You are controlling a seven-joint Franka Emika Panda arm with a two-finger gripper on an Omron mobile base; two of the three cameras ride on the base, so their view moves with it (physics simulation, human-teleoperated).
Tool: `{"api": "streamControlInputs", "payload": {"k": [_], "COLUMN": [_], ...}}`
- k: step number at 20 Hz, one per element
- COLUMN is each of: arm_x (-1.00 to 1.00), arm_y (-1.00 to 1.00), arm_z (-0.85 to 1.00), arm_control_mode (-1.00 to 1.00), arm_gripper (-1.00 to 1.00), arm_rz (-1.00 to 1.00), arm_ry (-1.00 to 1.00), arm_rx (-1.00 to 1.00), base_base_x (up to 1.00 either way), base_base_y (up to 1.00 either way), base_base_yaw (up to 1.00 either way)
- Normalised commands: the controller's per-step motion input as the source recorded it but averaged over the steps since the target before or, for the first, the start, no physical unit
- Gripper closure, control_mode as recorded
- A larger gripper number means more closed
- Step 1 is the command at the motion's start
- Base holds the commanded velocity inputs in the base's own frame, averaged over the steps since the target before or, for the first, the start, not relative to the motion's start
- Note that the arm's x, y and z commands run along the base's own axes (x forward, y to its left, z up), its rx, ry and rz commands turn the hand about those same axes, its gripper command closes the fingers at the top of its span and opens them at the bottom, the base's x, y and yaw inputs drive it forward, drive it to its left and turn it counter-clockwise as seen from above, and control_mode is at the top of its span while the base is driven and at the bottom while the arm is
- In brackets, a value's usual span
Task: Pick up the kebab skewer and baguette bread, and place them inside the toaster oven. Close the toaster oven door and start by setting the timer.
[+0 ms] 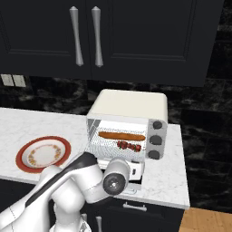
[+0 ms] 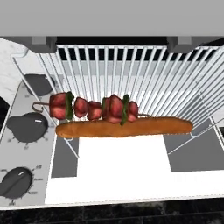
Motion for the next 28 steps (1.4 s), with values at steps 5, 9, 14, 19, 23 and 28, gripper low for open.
{"api": "streamControlInputs", "payload": {"k": [5,9,14,19,23,28], "arm_x": [0.03,0.0,0.03,0.02,0.0,0.06], "arm_y": [0.0,0.0,0.0,0.0,0.0,0.0], "arm_z": [-0.05,-0.09,-0.01,0.0,0.0,-0.01], "arm_control_mode": [-1.0,-1.0,-1.0,-1.0,-1.0,-1.0], "arm_gripper": [-1.0,-1.0,-1.0,-1.0,-1.0,-1.0], "arm_rz": [0.02,0.03,0.01,0.0,0.0,0.0], "arm_ry": [0.0,0.0,0.0,0.0,0.0,0.0], "arm_rx": [0.0,0.0,0.0,0.0,0.0,0.0], "base_base_x": [0.0,0.0,0.0,0.0,0.0,0.0], "base_base_y": [0.0,0.0,0.0,0.0,0.0,0.0], "base_base_yaw": [0.0,0.0,0.0,0.0,0.0,0.0]}}
